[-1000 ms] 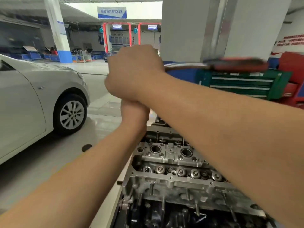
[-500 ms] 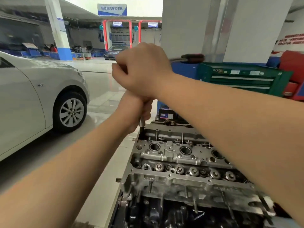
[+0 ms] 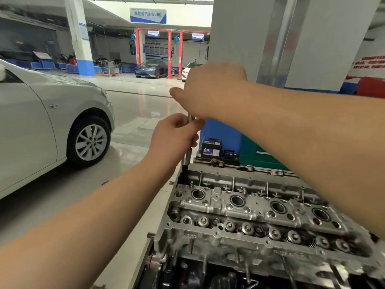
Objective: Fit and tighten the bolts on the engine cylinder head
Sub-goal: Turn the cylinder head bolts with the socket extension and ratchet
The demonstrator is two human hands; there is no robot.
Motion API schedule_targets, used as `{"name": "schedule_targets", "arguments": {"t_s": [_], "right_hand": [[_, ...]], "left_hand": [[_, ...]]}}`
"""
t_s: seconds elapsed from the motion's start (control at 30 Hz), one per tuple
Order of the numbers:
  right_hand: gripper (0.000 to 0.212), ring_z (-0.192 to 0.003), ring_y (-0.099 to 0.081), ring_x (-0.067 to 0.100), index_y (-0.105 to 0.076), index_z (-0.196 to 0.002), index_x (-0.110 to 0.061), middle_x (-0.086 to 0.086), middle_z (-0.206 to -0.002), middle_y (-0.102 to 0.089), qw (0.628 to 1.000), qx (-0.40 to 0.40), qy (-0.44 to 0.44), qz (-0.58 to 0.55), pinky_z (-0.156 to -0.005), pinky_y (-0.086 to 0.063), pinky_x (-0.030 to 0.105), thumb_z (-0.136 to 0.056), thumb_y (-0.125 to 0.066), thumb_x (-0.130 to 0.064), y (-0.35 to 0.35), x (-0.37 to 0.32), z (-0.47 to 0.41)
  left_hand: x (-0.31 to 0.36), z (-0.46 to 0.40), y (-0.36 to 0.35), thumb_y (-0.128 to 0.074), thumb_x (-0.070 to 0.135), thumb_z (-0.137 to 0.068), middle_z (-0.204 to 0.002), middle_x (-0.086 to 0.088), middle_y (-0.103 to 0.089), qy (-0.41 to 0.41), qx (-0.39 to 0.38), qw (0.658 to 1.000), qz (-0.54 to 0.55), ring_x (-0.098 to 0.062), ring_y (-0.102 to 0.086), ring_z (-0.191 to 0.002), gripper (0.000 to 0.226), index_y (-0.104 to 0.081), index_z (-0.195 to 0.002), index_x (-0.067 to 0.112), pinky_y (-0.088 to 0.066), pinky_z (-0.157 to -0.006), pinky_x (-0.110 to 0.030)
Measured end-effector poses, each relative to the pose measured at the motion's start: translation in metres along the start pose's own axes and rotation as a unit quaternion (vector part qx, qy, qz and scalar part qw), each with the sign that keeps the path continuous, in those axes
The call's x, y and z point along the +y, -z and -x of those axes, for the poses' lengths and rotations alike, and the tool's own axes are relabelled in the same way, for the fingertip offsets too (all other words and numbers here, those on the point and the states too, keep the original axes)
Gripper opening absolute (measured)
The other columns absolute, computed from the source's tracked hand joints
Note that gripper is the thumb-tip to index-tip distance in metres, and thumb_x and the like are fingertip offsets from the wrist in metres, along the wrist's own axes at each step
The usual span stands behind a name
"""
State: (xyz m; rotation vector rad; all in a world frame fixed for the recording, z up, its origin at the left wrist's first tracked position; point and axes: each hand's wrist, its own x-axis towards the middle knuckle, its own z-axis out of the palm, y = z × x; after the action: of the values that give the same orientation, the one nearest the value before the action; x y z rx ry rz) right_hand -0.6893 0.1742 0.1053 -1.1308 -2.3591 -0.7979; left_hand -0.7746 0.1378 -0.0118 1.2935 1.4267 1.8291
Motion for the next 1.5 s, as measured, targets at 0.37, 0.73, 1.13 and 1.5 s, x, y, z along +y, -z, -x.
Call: {"name": "schedule_targets", "arguments": {"t_s": [0.37,0.73,1.13,1.5], "right_hand": [[0.037,-0.077,-0.054,-0.009,-0.048,-0.129,-0.044,-0.022,-0.087,-0.057,0.94,-0.128,0.202,-0.243,-0.068,-0.037,0.023,-0.097,-0.051,-0.063,0.001,0.048,0.008],[0.049,-0.055,-0.037,0.021,-0.052,-0.101,-0.023,-0.003,-0.065,-0.036,0.98,0.101,0.153,0.072,-0.05,-0.019,0.032,-0.101,-0.03,-0.066,0.001,0.001,0.008],[0.043,-0.064,-0.042,0.024,-0.052,-0.118,-0.018,-0.001,-0.079,-0.042,0.996,-0.008,0.06,0.06,-0.051,-0.024,0.034,-0.106,-0.033,-0.055,0.002,-0.002,0.013],[0.035,-0.097,-0.057,0.01,-0.05,-0.14,-0.025,-0.008,-0.115,-0.058,0.956,-0.166,0.153,-0.189,-0.078,-0.04,0.028,-0.111,-0.034,-0.038,0.014,0.029,0.011]], "left_hand": [[0.009,-0.008,0.006,-0.05,0.015,-0.095,-0.053,0.004,-0.018,0.105,-0.235,0.955,0.15,-0.014,-0.012,-0.047,0.042,-0.03,-0.06,0.024,-0.025,-0.046,-0.026],[0.005,0.011,-0.017,-0.061,0.032,-0.073,-0.058,0.002,-0.049,0.01,0.072,0.997,0.008,-0.023,-0.043,-0.058,0.019,-0.06,-0.079,0.014,-0.036,-0.053,-0.031],[0.005,0.024,-0.02,-0.064,0.033,-0.071,-0.088,0.003,-0.072,-0.001,0.029,0.999,-0.016,-0.012,-0.064,-0.075,0.029,-0.064,-0.099,0.026,-0.05,-0.066,-0.036],[0.018,-0.006,0.016,-0.061,0.016,-0.093,-0.062,-0.015,-0.047,0.067,-0.201,0.977,0.008,-0.027,-0.046,-0.059,0.019,-0.054,-0.079,0.006,-0.046,-0.069,-0.041]]}}
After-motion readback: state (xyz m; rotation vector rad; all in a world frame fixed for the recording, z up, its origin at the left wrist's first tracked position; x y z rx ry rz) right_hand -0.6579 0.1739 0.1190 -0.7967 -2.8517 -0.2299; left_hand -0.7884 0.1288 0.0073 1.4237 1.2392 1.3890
